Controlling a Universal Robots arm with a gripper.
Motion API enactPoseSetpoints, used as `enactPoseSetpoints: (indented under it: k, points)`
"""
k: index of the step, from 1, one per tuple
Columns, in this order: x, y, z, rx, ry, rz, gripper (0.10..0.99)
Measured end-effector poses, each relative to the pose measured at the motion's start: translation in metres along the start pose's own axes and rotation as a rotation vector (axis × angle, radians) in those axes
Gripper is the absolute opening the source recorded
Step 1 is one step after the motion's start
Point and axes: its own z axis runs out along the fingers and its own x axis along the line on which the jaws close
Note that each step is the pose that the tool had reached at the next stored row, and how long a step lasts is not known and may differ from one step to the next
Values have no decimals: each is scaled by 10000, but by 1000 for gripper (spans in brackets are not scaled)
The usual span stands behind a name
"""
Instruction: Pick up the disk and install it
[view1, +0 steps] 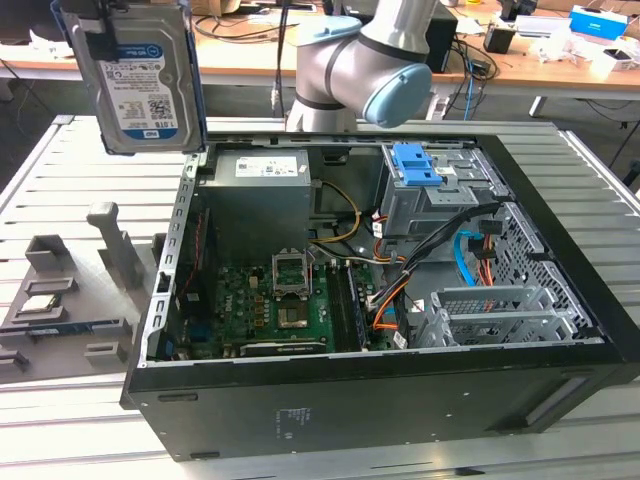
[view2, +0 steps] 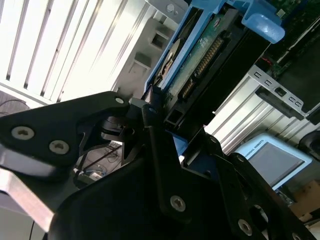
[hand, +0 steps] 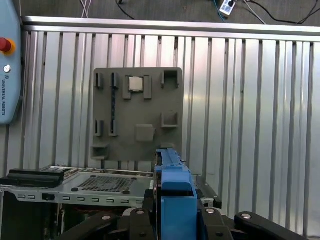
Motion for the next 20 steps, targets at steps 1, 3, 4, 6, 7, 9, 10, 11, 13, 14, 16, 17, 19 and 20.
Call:
enactPoseSetpoints:
  k: [1,3,4,6,7,9,10,11,13,14,16,17,19,20]
  points:
    - [2,-37,-1,1,0,1,365]
    - [5,-100,-4,0,1,0,365]
    - [9,-156,-6,0,1,-1,365]
    - [13,-245,-10,-2,3,1,365]
    - [14,-276,-11,-2,2,1,365]
    - [19,-350,-13,-1,3,-1,365]
    - [21,-399,-15,-1,2,0,365]
    - [23,-432,-17,-2,3,0,365]
    - [28,-530,-21,-5,3,-2,365]
    - [30,-579,-23,-5,3,0,365]
    - [34,-667,-26,-8,2,0,365]
    - [36,-708,-28,-9,2,-1,365]
    - [41,-826,-32,-12,3,0,365]
    - [44,-863,-34,-12,2,-2,365]
